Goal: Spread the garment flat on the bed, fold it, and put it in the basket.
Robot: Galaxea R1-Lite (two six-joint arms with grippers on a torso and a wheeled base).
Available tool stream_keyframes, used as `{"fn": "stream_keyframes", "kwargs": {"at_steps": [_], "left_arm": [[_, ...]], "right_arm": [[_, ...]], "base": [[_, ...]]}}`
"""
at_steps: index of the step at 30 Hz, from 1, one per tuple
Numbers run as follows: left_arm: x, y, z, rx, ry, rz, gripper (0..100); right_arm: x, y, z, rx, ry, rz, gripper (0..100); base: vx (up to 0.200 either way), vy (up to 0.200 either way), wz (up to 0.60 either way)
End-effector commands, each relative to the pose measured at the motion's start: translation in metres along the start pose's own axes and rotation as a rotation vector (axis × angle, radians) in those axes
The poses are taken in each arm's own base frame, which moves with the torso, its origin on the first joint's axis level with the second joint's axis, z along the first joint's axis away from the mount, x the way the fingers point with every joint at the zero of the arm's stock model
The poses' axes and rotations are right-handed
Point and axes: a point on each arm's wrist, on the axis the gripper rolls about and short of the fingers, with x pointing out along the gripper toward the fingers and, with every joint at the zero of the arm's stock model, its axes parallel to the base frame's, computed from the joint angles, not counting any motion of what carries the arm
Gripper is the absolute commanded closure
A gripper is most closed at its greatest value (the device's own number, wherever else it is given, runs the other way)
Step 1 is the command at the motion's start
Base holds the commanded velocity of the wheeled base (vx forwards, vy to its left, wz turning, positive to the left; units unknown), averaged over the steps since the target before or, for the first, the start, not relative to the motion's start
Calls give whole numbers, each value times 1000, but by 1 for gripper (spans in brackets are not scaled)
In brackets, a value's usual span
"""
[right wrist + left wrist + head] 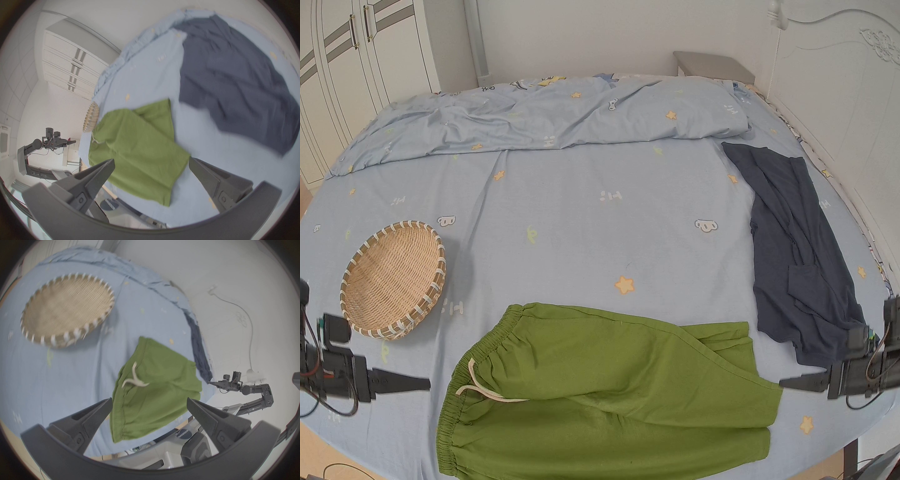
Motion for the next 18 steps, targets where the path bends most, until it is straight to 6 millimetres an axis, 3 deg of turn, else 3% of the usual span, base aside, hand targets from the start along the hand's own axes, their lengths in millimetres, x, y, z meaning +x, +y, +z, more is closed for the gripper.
{"fn": "stream_keyframes", "kwargs": {"at_steps": [1, 5, 8, 9, 11, 13, 18], "left_arm": [[10, -30, 56, 93, -3, -108, 0], [46, -27, 97, 81, -33, -105, 0], [76, -25, 110, 106, -36, -57, 0], [94, -24, 117, 116, -36, -12, 0], [109, -22, 120, 120, -30, 25, 0], [138, -17, 123, 123, 2, 48, 0], [172, -3, 126, 103, 26, 53, 0]], "right_arm": [[-32, 26, 53, -102, -182, 1, 0], [-33, 29, 75, -129, -217, 8, 0], [-30, 29, 77, -132, -208, 13, 0], [-29, 29, 74, -133, -198, 12, 0], [-28, 28, 72, -128, -191, 11, 0], [-28, 27, 70, -124, -190, 9, 0], [-28, 27, 69, -127, -187, 12, 0]], "base": [[0, 0, 0], [0, 0, 0], [0, 0, 0], [0, 0, 0], [0, 0, 0], [0, 0, 0], [0, 0, 0]]}}
